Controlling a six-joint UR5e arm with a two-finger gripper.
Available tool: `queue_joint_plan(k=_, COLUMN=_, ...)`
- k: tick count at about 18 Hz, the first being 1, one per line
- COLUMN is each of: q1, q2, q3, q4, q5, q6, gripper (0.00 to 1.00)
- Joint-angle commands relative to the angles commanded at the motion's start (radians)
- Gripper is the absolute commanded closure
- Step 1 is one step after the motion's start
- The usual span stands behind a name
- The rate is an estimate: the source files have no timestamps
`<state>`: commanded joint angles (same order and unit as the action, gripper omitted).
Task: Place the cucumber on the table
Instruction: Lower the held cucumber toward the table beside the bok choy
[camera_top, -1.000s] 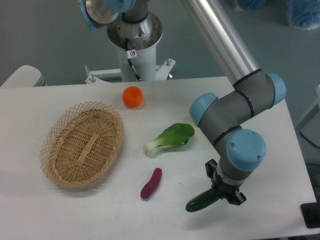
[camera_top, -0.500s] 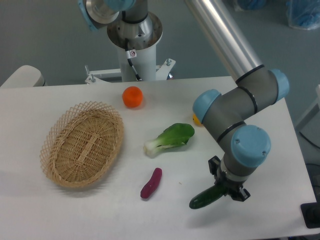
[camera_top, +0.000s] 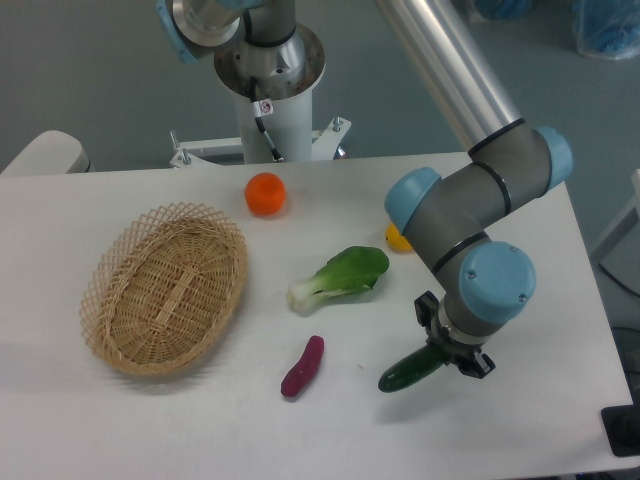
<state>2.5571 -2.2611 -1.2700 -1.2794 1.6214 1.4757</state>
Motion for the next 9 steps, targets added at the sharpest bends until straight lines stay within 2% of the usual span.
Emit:
queue_joint_plan(k=4, q1=-0.015, q2=-0.003, q3=-0.035, q4=0.066, q5=0.0, q6=-0.066, gripper=0.88)
queue_joint_plan(k=9, q1=-0.026, q2=-0.014, q3=-0.035, q4=0.072, q5=-0.003, q6=-0.123, gripper=0.87)
